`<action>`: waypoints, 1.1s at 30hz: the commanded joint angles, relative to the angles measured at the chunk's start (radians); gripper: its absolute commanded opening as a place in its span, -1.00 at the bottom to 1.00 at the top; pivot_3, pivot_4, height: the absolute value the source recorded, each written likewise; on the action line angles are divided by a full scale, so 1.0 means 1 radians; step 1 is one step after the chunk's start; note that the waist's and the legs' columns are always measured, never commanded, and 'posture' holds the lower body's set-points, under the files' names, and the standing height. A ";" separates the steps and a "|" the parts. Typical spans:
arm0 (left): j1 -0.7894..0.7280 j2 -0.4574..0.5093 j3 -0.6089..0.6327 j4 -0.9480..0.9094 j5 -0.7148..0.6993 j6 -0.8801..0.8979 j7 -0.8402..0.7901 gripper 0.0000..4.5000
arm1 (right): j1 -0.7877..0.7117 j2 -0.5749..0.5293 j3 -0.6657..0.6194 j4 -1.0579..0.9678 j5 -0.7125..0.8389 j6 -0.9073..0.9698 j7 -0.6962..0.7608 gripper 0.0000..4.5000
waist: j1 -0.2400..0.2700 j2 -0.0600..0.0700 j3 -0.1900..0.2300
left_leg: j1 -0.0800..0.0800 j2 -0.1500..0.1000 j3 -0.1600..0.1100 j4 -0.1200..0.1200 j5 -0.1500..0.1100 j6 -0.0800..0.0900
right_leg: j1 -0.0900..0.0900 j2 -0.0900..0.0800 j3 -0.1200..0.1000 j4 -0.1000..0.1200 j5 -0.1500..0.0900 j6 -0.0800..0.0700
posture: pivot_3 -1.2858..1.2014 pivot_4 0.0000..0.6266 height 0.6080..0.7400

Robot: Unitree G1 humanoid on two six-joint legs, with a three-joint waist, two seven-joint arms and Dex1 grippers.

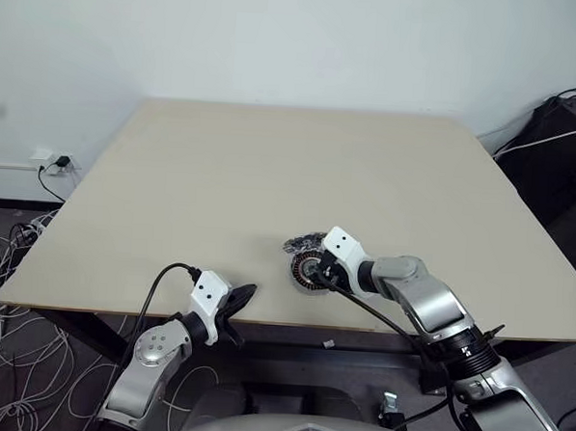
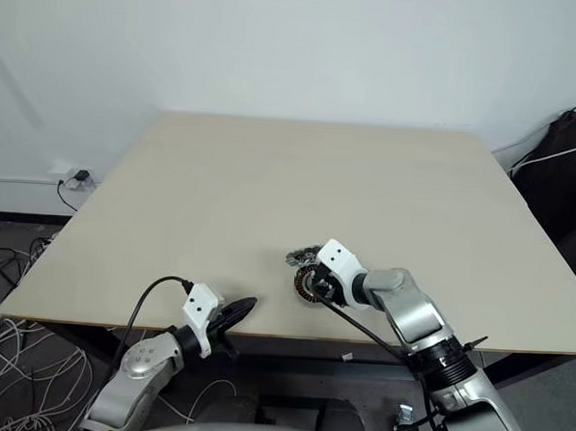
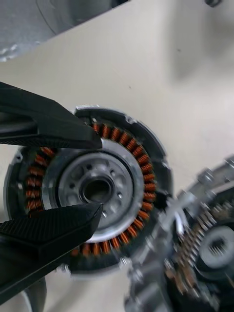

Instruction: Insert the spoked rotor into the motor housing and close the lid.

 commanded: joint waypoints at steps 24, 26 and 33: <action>0.004 -0.014 -0.010 -0.030 0.004 -0.008 0.013 -1.00 | -0.069 0.029 -0.015 0.073 0.011 0.025 0.029 -0.18 | -0.001 0.000 0.000 | 0.000 0.000 0.000 0.000 0.000 0.000 | 0.000 0.000 0.000 0.000 0.000 0.000 | 0.03 -1.00 1.00; 0.003 -0.013 -0.011 -0.030 0.004 -0.007 0.014 -1.00 | -0.074 0.033 -0.021 0.079 0.015 0.026 0.030 -0.26 | 0.000 0.000 0.000 | 0.000 0.000 0.000 0.000 0.000 0.000 | 0.000 0.000 0.000 0.000 0.000 0.000 | 0.03 -1.00 1.00; 0.002 -0.010 -0.013 -0.030 0.005 -0.005 0.016 -1.00 | -0.074 0.030 -0.032 0.084 0.022 0.018 0.028 -0.81 | -0.005 0.001 -0.001 | 0.000 0.000 0.000 0.000 0.000 -0.001 | 0.000 0.000 0.000 0.001 0.001 -0.001 | 0.03 -1.00 1.00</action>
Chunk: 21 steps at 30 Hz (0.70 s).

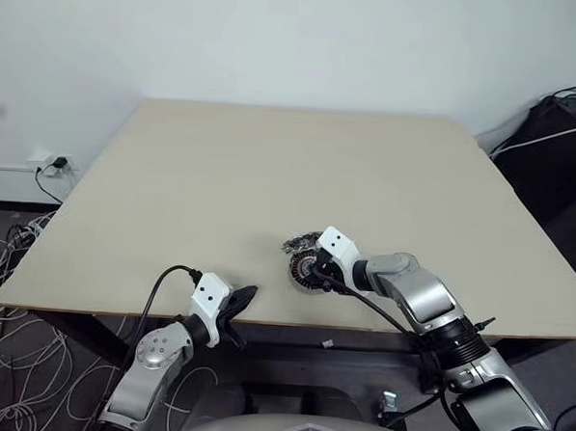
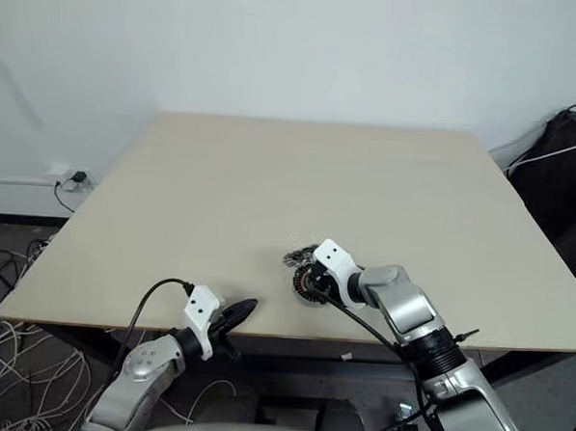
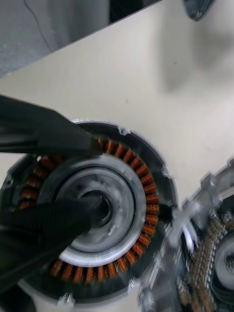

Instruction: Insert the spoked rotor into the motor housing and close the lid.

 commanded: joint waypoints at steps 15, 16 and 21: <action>-0.008 0.002 -0.009 -0.030 0.006 -0.002 -0.002 -1.00 | -0.001 0.021 -0.087 -0.004 0.037 -0.015 -0.043 -0.83 | 0.000 0.000 0.000 | 0.000 0.000 0.000 0.000 0.000 0.000 | 0.000 0.000 0.000 0.000 0.000 0.000 | 0.03 -1.00 1.00; -0.007 0.003 -0.010 -0.031 0.006 -0.002 -0.002 -1.00 | 0.003 0.029 -0.102 -0.004 0.044 -0.015 -0.052 -0.83 | 0.001 0.000 0.000 | 0.000 0.000 0.000 0.000 0.000 0.000 | 0.000 0.000 0.000 0.000 0.000 0.000 | 0.03 -1.00 1.00; -0.004 0.007 -0.011 -0.034 0.005 0.000 -0.003 -1.00 | 0.025 0.053 -0.152 -0.019 0.076 0.001 -0.077 -0.83 | 0.003 0.001 0.000 | -0.001 0.000 0.000 -0.001 0.000 0.000 | -0.001 0.000 0.000 0.000 0.000 0.000 | 0.03 -1.00 1.00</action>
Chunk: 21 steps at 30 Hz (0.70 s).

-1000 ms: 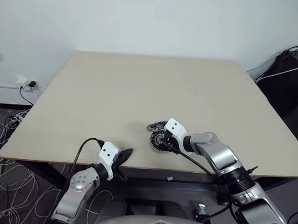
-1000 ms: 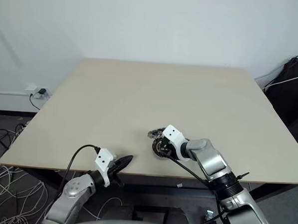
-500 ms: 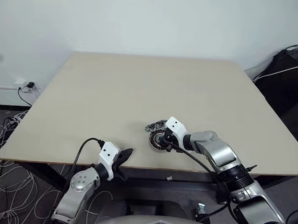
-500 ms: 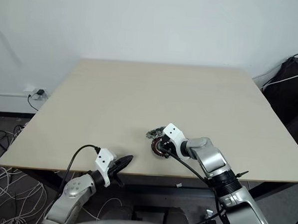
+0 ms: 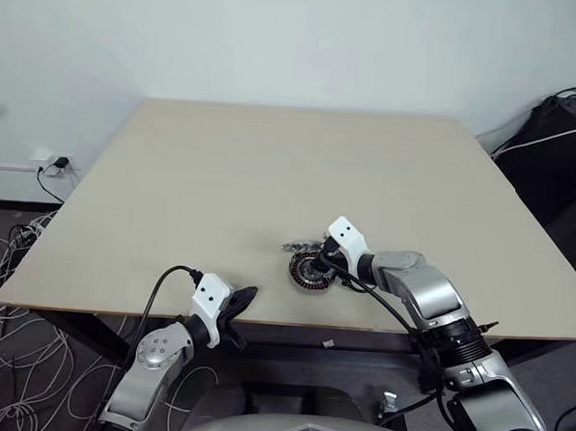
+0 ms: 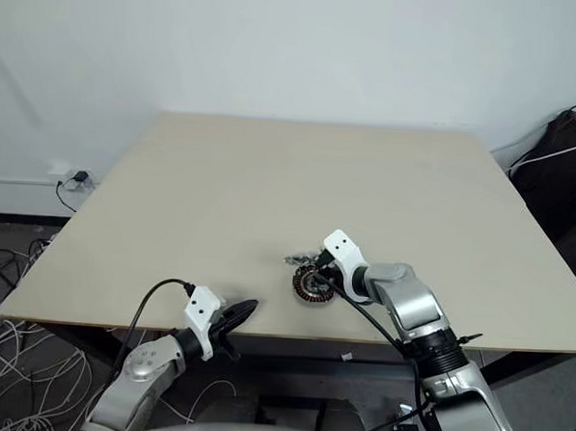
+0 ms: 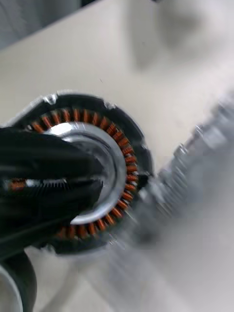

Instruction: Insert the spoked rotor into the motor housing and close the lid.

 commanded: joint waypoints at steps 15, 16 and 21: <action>-0.014 0.010 -0.009 -0.035 0.004 0.012 -0.019 -1.00 | 0.063 -0.025 -0.042 -0.129 0.055 0.014 -0.023 -0.83 | 0.000 0.000 0.000 | 0.000 0.000 0.000 0.000 -0.001 0.001 | 0.000 0.000 0.000 0.000 0.000 -0.001 | 0.03 -1.00 1.00; -0.013 0.009 -0.009 -0.035 0.004 0.013 -0.020 -1.00 | 0.062 -0.026 -0.043 -0.130 0.055 0.013 -0.027 -0.83 | 0.000 0.000 0.000 | 0.000 0.000 0.000 0.000 -0.001 0.001 | 0.000 0.000 0.000 0.000 0.000 -0.001 | 0.03 -1.00 1.00; -0.011 0.007 -0.009 -0.037 0.005 0.015 -0.020 -1.00 | 0.061 -0.031 -0.045 -0.154 0.069 0.015 -0.026 -0.83 | 0.001 0.000 0.000 | 0.000 0.000 0.000 0.000 -0.001 0.001 | 0.000 0.000 0.000 0.000 0.000 -0.001 | 0.03 -1.00 1.00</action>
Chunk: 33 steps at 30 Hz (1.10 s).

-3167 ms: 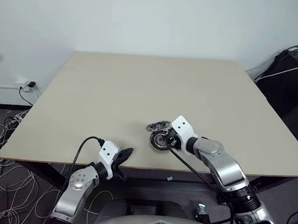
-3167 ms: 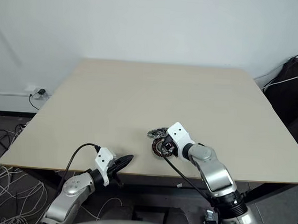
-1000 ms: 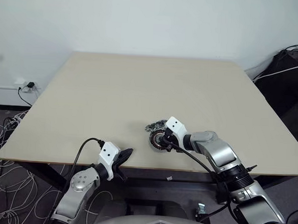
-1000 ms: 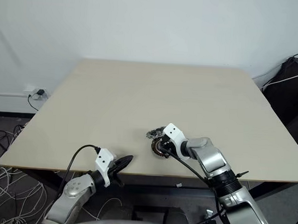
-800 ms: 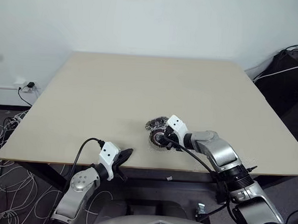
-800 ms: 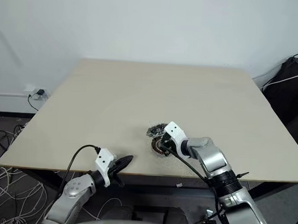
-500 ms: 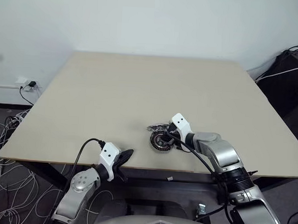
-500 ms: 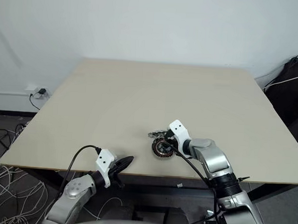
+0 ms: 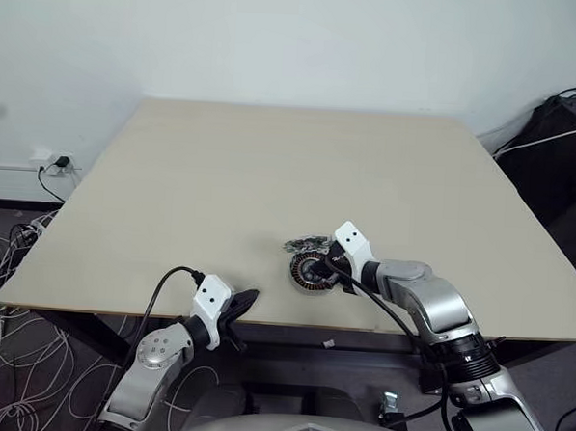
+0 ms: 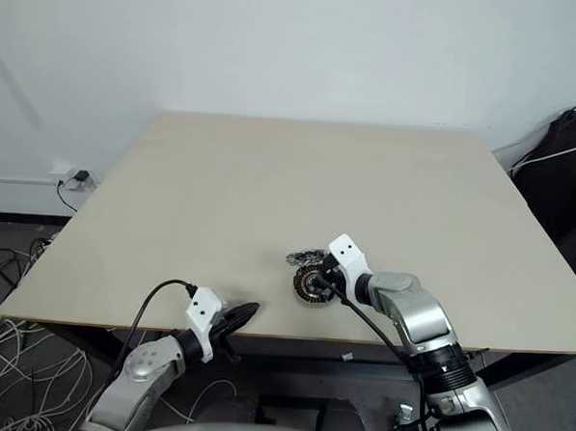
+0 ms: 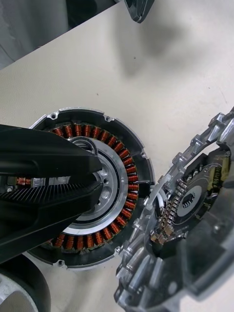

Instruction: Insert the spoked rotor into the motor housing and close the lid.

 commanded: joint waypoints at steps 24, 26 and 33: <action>-0.004 -0.001 -0.003 -0.037 0.006 0.001 0.005 -1.00 | 0.042 -0.008 0.042 -0.127 0.037 0.003 0.003 -1.00 | 0.000 0.000 0.000 | 0.000 0.000 0.000 0.000 0.000 0.000 | 0.000 0.000 0.000 0.000 0.000 0.000 | 0.03 -1.00 1.00; -0.004 -0.002 -0.003 -0.037 0.005 0.001 0.006 -1.00 | 0.044 -0.008 0.046 -0.122 0.036 0.000 0.002 -1.00 | 0.000 0.000 0.000 | 0.000 0.000 0.000 0.000 0.000 0.000 | 0.000 0.000 0.000 0.000 0.000 0.000 | 0.03 -1.00 1.00; -0.004 -0.001 -0.002 -0.036 0.006 0.000 0.006 -1.00 | 0.049 -0.008 0.054 -0.101 0.030 -0.002 -0.003 -1.00 | 0.000 0.000 0.000 | 0.000 0.000 0.000 0.000 0.000 0.000 | 0.000 0.000 0.000 0.000 0.000 0.000 | 0.03 -1.00 1.00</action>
